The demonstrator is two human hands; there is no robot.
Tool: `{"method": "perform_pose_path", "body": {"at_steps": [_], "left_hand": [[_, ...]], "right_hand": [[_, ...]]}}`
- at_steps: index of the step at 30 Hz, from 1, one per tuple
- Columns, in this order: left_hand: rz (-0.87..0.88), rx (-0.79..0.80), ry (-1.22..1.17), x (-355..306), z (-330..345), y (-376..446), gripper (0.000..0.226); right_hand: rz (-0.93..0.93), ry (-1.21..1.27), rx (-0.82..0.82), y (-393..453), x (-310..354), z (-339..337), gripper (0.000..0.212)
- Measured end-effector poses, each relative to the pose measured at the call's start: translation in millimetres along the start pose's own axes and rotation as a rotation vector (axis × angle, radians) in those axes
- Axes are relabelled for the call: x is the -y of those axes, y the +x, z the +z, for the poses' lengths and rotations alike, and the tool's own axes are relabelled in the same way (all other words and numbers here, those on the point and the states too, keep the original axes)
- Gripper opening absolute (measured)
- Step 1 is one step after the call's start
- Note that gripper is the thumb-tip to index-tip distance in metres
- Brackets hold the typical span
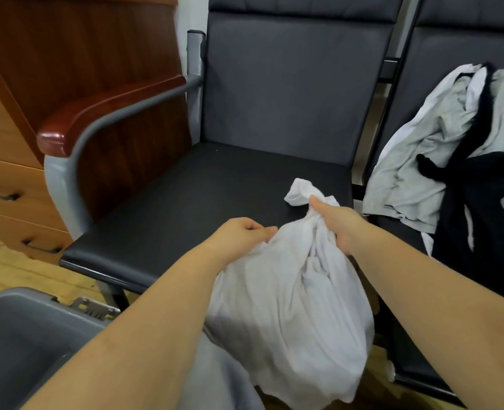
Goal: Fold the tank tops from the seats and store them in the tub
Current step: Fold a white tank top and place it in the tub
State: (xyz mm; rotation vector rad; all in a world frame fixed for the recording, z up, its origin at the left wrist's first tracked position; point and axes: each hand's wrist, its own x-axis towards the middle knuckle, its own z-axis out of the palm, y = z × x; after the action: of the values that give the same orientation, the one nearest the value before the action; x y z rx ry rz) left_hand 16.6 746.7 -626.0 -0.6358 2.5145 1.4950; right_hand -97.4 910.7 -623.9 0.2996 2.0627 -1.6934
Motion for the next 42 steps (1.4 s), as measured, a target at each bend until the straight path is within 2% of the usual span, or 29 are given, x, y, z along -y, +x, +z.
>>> {"method": "perform_pose_path", "body": {"at_steps": [5, 8, 12, 13, 14, 15, 17, 18, 21, 23, 27, 33, 38, 40, 42], "left_hand": [[-0.156, 0.031, 0.067, 2.2, -4.6, -17.4, 0.064], [-0.161, -0.042, -0.017, -2.2, -4.1, -31.5, 0.055], [-0.173, -0.073, -0.250, -1.2, -7.0, -46.3, 0.038], [-0.185, -0.059, -0.335, -0.7, -7.9, -48.9, 0.037], [-0.204, -0.051, -0.430, -0.3, -8.8, -51.5, 0.038], [-0.220, -0.057, -0.520, 0.3, -9.7, -52.7, 0.037], [-0.239, -0.090, -0.637, 1.2, -11.1, -57.7, 0.025], [-0.249, -0.102, -0.672, 2.5, -11.4, -58.7, 0.022], [-0.267, -0.151, -0.718, 6.5, -11.8, -61.3, 0.023], [-0.266, -0.191, -0.740, 8.3, -11.2, -61.9, 0.016], [-0.254, -0.217, -0.748, 9.2, -7.1, -63.9, 0.010], [-0.274, -0.240, -0.727, 12.5, -8.5, -66.2, 0.026], [-0.263, -0.254, -0.728, 17.2, -12.2, -65.9, 0.028], [-0.280, -0.267, -0.727, 18.2, -11.6, -64.3, 0.023], [-0.322, -0.305, -0.723, 16.8, -11.6, -64.2, 0.011]], "right_hand": [[-0.035, 0.119, -0.062, -3.4, 4.7, -36.6, 0.061], [-0.048, 0.109, -0.114, -13.0, 4.4, -51.0, 0.074], [-0.087, 0.063, -0.159, -0.5, -0.9, -71.8, 0.115], [-0.106, 0.061, -0.156, -10.3, 2.0, -72.9, 0.118], [-0.129, 0.048, -0.157, -24.1, 5.4, -74.2, 0.114], [-0.168, 0.006, -0.164, -43.8, 11.2, -72.3, 0.100], [-0.321, -0.160, -0.133, -70.9, 18.5, -73.6, 0.060], [-0.418, -0.263, -0.103, -81.2, 20.3, -73.1, 0.051], [-0.664, -0.691, 0.060, -113.8, 18.7, -65.3, 0.061], [-0.701, -1.032, 0.190, -128.0, 6.1, -55.0, 0.048], [-0.653, -1.395, 0.371, -137.7, -35.2, -40.4, 0.032], [-0.535, -1.330, 0.398, -125.9, -36.6, -50.2, 0.038], [-0.443, -1.454, 0.299, -131.7, -16.2, -79.7, 0.069], [-0.342, -1.599, 0.254, -133.7, -14.1, -90.5, 0.067], [-0.226, -1.772, 0.217, -135.7, -13.4, -97.6, 0.047]]}}
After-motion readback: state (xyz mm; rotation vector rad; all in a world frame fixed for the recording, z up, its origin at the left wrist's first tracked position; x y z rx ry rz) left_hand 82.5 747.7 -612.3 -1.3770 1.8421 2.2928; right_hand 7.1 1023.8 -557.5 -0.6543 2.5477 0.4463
